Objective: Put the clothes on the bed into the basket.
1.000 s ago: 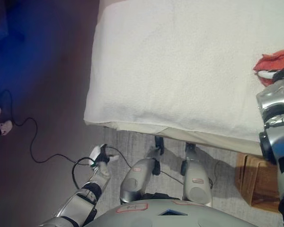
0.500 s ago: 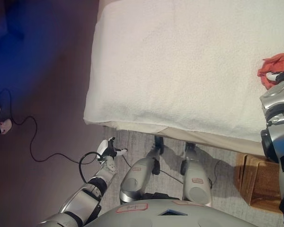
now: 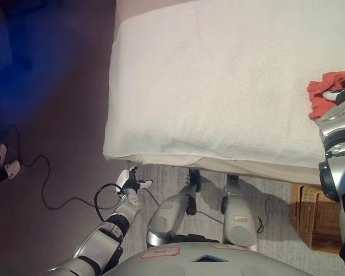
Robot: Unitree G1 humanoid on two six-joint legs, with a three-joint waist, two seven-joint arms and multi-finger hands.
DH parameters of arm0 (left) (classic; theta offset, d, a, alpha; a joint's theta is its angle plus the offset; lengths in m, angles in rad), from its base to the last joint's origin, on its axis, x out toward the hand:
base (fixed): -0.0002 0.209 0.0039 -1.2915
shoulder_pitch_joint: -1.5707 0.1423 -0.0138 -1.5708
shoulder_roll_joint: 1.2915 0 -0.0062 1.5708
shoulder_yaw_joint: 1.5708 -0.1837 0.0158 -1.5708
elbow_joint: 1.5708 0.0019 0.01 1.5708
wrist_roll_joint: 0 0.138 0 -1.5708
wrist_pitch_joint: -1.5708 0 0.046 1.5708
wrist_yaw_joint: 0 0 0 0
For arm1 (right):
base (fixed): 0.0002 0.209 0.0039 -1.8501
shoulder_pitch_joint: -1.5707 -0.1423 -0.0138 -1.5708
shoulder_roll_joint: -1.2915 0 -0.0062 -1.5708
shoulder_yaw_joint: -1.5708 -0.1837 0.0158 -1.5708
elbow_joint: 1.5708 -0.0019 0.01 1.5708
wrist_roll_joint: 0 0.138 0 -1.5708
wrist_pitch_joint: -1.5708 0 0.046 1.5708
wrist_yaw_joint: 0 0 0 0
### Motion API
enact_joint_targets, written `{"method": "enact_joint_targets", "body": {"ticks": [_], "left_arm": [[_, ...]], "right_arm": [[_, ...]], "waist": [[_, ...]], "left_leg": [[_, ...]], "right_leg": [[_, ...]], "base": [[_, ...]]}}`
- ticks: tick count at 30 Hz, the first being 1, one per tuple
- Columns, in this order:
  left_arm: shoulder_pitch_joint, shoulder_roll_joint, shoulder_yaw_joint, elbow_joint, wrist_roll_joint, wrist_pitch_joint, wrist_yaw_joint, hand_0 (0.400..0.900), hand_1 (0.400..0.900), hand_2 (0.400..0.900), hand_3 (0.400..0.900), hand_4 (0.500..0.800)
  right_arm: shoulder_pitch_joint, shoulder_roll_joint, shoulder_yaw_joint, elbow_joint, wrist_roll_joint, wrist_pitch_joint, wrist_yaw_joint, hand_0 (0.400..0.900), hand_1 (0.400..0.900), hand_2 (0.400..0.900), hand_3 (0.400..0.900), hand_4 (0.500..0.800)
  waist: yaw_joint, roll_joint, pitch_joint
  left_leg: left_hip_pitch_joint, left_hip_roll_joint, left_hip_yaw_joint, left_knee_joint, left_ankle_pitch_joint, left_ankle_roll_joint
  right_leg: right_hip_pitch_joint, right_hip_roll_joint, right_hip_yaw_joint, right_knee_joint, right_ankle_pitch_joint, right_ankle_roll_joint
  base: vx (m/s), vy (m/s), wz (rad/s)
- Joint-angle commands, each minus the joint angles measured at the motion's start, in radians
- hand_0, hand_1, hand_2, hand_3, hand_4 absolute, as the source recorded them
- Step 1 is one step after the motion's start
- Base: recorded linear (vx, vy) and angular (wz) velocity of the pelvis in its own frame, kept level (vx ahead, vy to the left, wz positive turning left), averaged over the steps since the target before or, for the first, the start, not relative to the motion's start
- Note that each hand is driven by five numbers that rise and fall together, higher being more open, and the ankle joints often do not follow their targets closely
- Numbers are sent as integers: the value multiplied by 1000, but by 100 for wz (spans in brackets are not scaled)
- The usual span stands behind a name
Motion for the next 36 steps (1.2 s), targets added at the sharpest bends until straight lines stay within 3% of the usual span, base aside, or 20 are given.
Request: {"method": "enact_joint_targets", "body": {"ticks": [1,10,16,27,33,34,35,36], "left_arm": [[8,48,38,114,4,22,9,900,900,900,900,800],[33,75,76,102,24,45,-11,900,900,900,900,800],[58,95,91,71,28,51,-27,900,900,900,900,800],[102,115,98,42,32,48,-46,900,900,900,900,800],[113,122,104,29,30,49,-53,900,900,900,900,800],[113,124,106,27,30,50,-55,900,900,900,900,800],[113,124,109,29,27,49,-55,900,900,900,900,800],[110,124,109,31,26,50,-59,900,900,900,900,800]], "right_arm": [[60,-45,30,-16,-22,-8,-51,400,400,400,400,500],[206,-113,-61,-35,-27,-3,-21,400,400,400,400,500],[187,-226,-67,-29,-57,13,2,400,400,400,400,500],[69,-449,-14,40,-125,36,38,400,400,400,400,500],[19,-515,17,59,-142,39,59,400,400,400,400,500],[6,-523,26,58,-144,40,65,565,565,565,565,599],[3,-525,31,55,-138,33,77,900,900,900,900,800],[-5,-531,47,64,-139,28,110,900,900,900,900,800]], "waist": [[-72,-66,-74],[-133,-128,-132],[-153,-141,-165],[-163,-119,-178],[-166,-92,-175],[-167,-89,-175],[-167,-88,-175],[-168,-88,-174]], "left_leg": [[18,55,-29,-7,-36,-67],[168,99,49,-7,-77,-65],[230,126,94,-7,-84,-76],[275,149,108,-7,-55,-95],[279,148,97,-7,-36,-101],[279,148,98,-7,-34,-102],[279,148,96,-7,-30,-103],[279,148,96,-7,-28,-104]], "right_leg": [[48,-50,67,-1,-57,72],[151,-11,112,-1,-80,79],[195,14,134,-1,-91,76],[241,39,121,-1,-118,58],[253,39,105,-1,-126,55],[254,38,102,-1,-127,54],[255,38,101,-1,-127,53],[255,38,99,-1,-127,52]], "base": [[8,-84,-32],[3,-77,-34],[-2,-74,-22],[-1,-57,-3],[1,-17,2],[0,0,0],[0,0,0],[0,0,0]]}}
